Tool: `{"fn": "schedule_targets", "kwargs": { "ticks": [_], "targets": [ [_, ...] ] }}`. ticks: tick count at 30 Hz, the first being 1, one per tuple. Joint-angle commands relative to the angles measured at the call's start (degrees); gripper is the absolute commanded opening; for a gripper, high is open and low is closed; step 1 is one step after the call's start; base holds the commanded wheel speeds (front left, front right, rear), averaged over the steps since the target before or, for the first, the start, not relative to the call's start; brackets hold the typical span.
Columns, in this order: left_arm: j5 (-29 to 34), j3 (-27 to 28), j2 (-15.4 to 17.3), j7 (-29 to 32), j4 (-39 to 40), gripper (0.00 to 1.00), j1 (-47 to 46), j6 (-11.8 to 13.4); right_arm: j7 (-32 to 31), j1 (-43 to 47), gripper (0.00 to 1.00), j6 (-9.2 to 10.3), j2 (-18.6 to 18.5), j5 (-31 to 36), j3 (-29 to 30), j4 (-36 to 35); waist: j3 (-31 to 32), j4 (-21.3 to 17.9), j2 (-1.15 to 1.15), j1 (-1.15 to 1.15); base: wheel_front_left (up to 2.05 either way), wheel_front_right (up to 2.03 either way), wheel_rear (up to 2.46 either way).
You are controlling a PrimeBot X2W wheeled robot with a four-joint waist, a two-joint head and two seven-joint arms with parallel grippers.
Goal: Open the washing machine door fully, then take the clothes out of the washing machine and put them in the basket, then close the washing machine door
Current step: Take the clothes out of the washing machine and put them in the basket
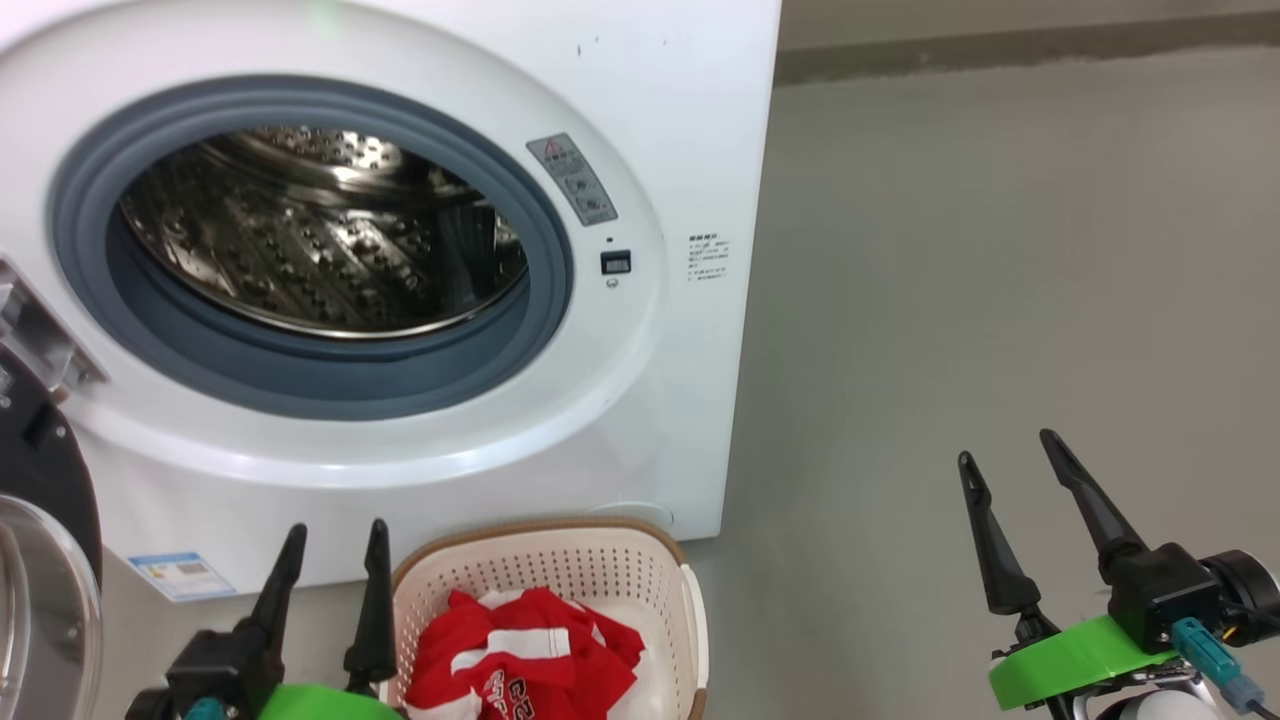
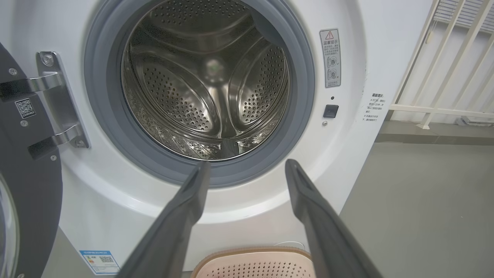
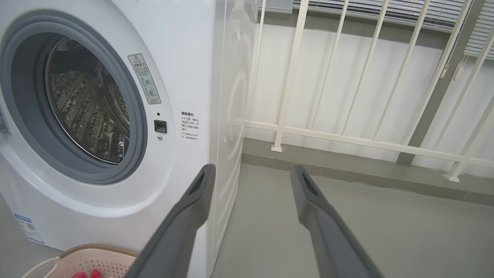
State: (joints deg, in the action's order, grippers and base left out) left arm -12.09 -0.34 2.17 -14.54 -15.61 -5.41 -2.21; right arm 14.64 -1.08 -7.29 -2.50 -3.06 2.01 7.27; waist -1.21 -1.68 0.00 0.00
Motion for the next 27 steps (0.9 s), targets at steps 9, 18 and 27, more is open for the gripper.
{"fn": "schedule_targets", "kwargs": {
  "ticks": [9, 18, 27],
  "targets": [
    [0.81, 2.05, 0.73, -0.46, 1.77, 1.00, 0.46, 0.47, 0.36, -0.02, 1.00, -0.20, -0.38, 0.86, -0.57, -3.14, 2.27, -0.70, 0.00, 0.00, 0.00, 0.00, 0.00],
    [0.96, 2.21, 0.73, -0.46, 2.05, 1.00, 0.72, 0.87, 0.36, 0.16, 1.00, -0.20, -0.38, 0.60, -0.43, -3.55, 2.55, -0.89, 0.00, 0.00, 0.00, 0.00, 0.00],
    [1.46, 2.31, 0.73, -0.46, 2.15, 1.00, 0.57, 1.84, 0.36, 0.27, 1.00, -0.20, -0.38, 0.03, -0.95, -3.28, 2.16, -0.87, 0.00, 0.00, -0.01, 0.01, 0.00]
  ]
}}
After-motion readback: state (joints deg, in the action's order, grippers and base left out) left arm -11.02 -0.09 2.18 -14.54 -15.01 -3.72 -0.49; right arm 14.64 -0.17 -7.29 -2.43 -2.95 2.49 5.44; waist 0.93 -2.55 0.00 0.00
